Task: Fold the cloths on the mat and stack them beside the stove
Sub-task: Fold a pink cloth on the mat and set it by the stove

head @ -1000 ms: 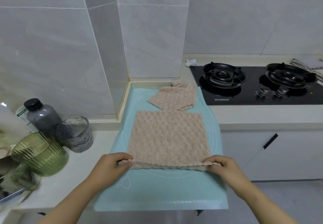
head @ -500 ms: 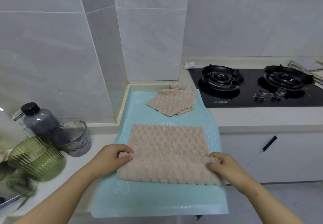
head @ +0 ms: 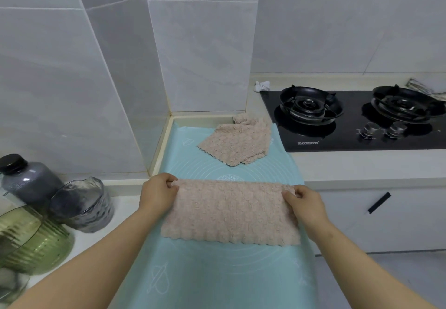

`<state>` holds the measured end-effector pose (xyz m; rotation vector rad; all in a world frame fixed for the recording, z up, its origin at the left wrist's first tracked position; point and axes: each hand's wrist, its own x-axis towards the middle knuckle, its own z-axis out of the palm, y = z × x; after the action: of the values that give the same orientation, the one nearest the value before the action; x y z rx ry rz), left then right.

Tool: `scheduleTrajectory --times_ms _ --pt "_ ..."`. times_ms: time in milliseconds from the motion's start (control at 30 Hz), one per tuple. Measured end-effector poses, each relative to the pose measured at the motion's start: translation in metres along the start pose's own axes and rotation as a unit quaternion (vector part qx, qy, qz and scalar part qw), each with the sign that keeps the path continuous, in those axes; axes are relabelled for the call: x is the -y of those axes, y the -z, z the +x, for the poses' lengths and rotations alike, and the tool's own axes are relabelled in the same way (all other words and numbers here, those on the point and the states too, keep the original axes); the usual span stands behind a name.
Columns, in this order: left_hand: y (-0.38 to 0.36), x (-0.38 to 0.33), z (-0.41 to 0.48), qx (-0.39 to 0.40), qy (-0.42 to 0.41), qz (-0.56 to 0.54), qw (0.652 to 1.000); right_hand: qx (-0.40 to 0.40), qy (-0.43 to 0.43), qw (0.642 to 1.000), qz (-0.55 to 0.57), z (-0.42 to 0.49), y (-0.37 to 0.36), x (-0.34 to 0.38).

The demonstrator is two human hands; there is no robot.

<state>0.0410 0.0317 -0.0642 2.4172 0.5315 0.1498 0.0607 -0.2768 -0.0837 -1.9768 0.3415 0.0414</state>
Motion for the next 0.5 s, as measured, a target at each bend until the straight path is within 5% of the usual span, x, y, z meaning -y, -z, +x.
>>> scheduleTrajectory --times_ms 500 --pt "-0.022 -0.006 0.026 0.000 0.013 0.071 0.997 -0.012 -0.017 0.996 -0.086 0.027 -0.013 0.001"
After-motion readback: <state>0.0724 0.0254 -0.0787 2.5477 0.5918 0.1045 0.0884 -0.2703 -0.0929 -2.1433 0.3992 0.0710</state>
